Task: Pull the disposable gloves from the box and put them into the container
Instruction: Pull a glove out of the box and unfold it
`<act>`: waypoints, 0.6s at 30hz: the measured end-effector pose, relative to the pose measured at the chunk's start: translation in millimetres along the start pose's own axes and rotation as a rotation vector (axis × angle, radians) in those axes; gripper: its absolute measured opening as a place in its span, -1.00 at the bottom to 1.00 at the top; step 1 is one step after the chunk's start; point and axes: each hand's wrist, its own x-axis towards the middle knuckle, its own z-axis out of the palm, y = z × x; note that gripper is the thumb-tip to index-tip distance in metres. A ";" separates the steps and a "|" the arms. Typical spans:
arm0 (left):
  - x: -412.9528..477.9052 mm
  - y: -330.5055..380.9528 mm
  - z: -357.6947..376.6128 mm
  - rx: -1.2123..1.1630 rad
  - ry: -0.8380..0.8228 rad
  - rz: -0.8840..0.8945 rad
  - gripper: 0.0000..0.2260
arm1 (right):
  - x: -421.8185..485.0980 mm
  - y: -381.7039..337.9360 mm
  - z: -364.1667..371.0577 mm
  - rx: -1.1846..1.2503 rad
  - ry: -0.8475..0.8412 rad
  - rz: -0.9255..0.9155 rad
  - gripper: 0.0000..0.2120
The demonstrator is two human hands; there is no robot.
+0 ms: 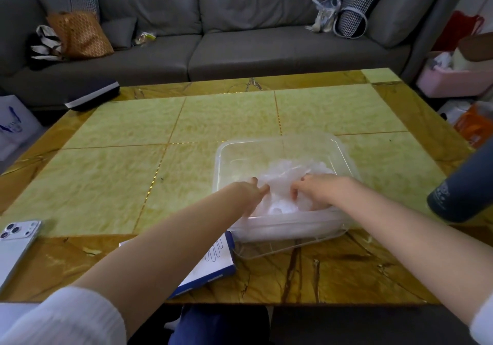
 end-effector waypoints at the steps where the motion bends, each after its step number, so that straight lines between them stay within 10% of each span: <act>1: -0.8 -0.3 -0.8 0.006 -0.002 0.002 -0.29 | 0.0 -0.4 -1.3 -0.011 -0.007 -0.003 -0.55; 7: -8.7 -12.4 -18.6 -0.012 -0.070 0.037 -0.30 | -14.1 0.8 -11.7 -0.021 -0.005 0.000 -0.58; 18: -94.0 -31.8 -12.2 -0.144 0.823 -0.143 -0.59 | -68.7 -71.6 -42.8 -0.028 0.435 -0.094 -0.66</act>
